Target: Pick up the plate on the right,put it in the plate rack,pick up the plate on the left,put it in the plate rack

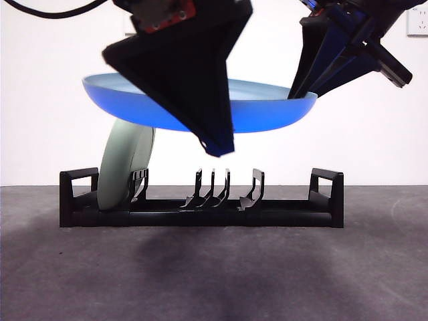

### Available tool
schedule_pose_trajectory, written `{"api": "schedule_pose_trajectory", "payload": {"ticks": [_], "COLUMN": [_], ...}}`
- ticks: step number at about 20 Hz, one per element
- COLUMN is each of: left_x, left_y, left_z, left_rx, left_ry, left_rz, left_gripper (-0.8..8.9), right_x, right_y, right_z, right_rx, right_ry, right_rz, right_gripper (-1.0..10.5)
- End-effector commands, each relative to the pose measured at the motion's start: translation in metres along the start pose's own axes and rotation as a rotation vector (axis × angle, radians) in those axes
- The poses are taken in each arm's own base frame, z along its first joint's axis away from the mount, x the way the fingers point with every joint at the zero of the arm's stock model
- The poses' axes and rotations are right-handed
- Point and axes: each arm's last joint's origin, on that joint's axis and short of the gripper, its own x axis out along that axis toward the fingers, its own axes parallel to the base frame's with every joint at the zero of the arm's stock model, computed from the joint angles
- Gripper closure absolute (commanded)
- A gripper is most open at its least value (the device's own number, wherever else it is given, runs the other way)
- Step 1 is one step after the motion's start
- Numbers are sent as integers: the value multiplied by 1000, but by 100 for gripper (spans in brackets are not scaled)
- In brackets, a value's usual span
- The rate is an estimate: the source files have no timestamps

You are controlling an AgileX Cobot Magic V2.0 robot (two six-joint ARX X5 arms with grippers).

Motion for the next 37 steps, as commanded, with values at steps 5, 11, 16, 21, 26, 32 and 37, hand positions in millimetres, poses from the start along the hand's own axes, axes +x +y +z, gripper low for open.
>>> {"api": "schedule_pose_trajectory", "payload": {"ticks": [5,11,16,21,26,32,37], "left_x": [6,6,5,12,17,13,14], "left_y": [5,5,10,44,109,167,192], "left_z": [-3,2,13,19,5,-25,-45], "left_rx": [-15,-37,-107,-319,-645,-901,-1017], "left_ry": [24,-36,-169,-403,-707,-924,-1002], "left_rz": [-3,-15,-22,-122,-248,-232,-200], "left_gripper": [822,822,823,823,823,823,823], "right_x": [-11,-42,-90,-140,-166,-170,-168], "right_y": [-1,-3,-4,4,11,12,11], "right_z": [-2,-5,-11,-29,-47,-52,-50], "right_rx": [-10,-10,-13,-13,4,-5,-3], "right_ry": [-20,-128,-373,-662,-804,-817,-806], "right_rz": [7,-4,-140,-320,-420,-419,-422], "right_gripper": [937,691,693,694,695,695,695]}}
